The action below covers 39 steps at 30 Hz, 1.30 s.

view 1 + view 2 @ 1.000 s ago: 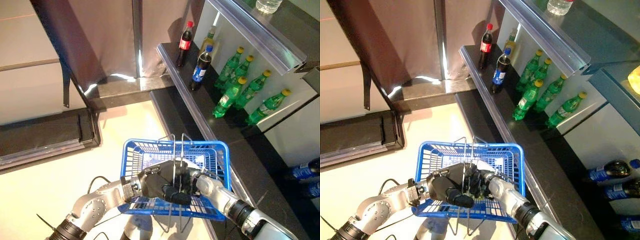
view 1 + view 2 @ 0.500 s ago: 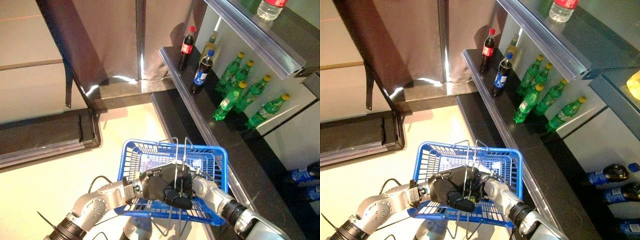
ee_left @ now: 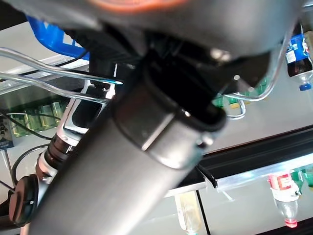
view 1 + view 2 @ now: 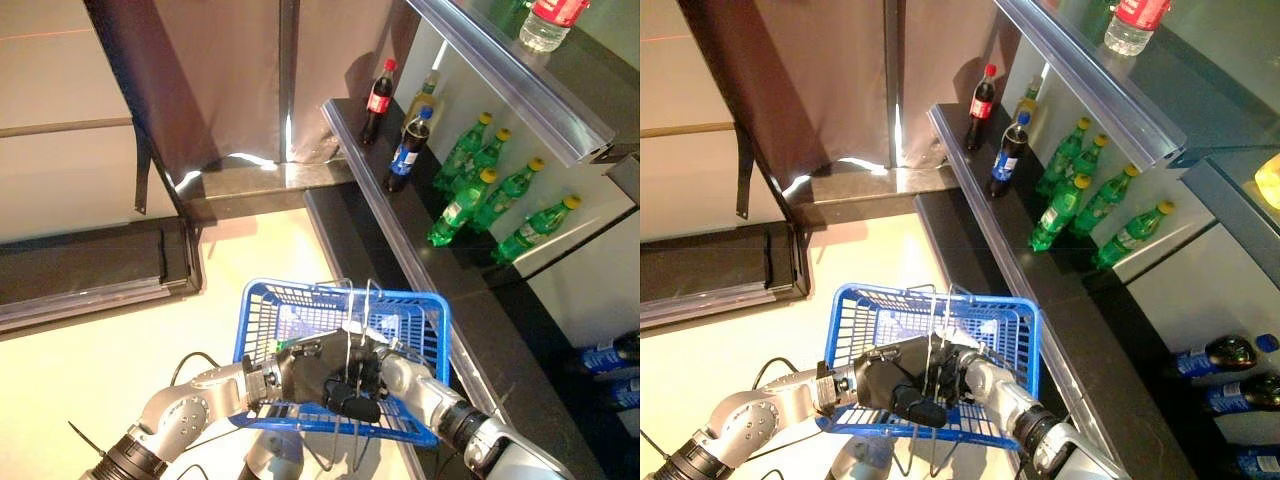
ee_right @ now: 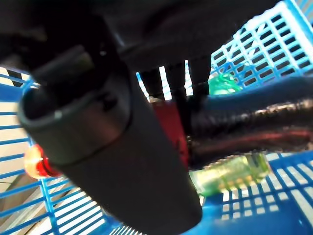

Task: Pick up the drink and place into the basket.

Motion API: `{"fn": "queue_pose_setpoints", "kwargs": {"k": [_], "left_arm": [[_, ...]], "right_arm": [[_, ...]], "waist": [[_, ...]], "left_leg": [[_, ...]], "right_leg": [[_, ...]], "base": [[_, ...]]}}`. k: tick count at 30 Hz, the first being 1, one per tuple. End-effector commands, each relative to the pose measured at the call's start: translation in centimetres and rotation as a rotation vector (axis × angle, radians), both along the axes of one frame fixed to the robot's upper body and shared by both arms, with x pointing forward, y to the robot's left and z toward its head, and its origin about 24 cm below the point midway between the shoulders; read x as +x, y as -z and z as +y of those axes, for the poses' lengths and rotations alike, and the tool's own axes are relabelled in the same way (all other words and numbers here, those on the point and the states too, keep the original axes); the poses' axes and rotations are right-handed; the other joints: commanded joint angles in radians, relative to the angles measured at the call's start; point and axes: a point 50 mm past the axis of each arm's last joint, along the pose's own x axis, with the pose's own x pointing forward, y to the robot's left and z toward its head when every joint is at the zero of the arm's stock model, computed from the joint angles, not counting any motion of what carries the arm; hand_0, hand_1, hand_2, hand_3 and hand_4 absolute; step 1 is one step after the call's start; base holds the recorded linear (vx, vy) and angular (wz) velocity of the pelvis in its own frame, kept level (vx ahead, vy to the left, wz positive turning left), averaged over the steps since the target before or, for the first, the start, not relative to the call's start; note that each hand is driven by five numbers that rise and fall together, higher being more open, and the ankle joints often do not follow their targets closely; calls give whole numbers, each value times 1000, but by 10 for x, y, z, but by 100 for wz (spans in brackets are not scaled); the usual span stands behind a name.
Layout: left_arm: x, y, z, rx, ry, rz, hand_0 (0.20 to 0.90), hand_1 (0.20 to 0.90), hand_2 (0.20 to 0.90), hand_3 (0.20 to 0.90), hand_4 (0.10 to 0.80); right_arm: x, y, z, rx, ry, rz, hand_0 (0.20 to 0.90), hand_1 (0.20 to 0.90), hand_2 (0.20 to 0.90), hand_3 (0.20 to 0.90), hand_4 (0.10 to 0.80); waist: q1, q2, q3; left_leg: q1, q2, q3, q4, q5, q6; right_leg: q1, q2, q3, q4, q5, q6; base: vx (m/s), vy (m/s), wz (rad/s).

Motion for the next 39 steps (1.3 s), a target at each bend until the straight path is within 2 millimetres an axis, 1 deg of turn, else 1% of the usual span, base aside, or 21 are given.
{"fn": "queue_pose_setpoints", "kwargs": {"k": [1, 8, 14, 22, 30, 36, 39], "left_arm": [[-32, -136, -66, -896, 454, -397, 300, 300, 300, 200, 100], [-32, -136, -65, -899, 443, -406, 300, 300, 300, 200, 100], [-28, -135, -65, -880, 385, -413, 300, 300, 300, 200, 100], [-20, -130, -55, -852, 273, -438, 300, 300, 300, 200, 100], [-9, -124, -38, -818, 103, -476, 300, 300, 300, 200, 100], [-4, -120, -30, -798, 23, -490, 300, 300, 300, 200, 100], [-1, -118, -24, -785, -35, -491, 300, 300, 300, 200, 100]], "right_arm": [[10, -5, -10, -21, 31, -73, 900, 900, 900, 900, 800], [8, -5, -12, -17, 37, -72, 900, 900, 900, 900, 800], [8, -7, -15, 17, 76, -78, 900, 900, 900, 900, 800], [4, -13, -28, 66, 129, -111, 900, 900, 900, 900, 800], [-1, -25, -40, 143, 180, -141, 900, 900, 900, 900, 800], [-3, -31, -47, 187, 212, -171, 900, 900, 900, 900, 800], [-4, -39, -51, 215, 219, -200, 900, 900, 900, 900, 800]], "waist": [[0, 47, -263], [-13, 50, -262], [-22, 51, -262], [-47, 54, -255], [-77, 63, -245], [-89, 66, -241], [-101, 68, -236]], "left_leg": [[100, -36, -56, -24, -107, 81], [107, -33, -37, -24, -111, 82], [112, -32, -23, -24, -113, 84], [121, -24, 10, -24, -117, 85], [133, -13, 54, -24, -123, 86], [138, -9, 73, -24, -125, 86], [140, -6, 84, -24, -125, 87]], "right_leg": [[-99, -6, 27, 171, 11, -22], [-98, -11, 34, 171, 16, -17], [-98, -13, 37, 175, 23, -13], [-102, -18, 43, 184, 32, -6], [-104, -21, 59, 188, 39, 1], [-103, -23, 63, 189, 44, 4], [-105, -23, 70, 192, 45, 6]], "base": [[0, 0, 0], [0, 0, 0], [0, 0, 0], [0, 1, -1], [1, 12, -10], [-2, 9, -5], [-10, 11, -10]]}}
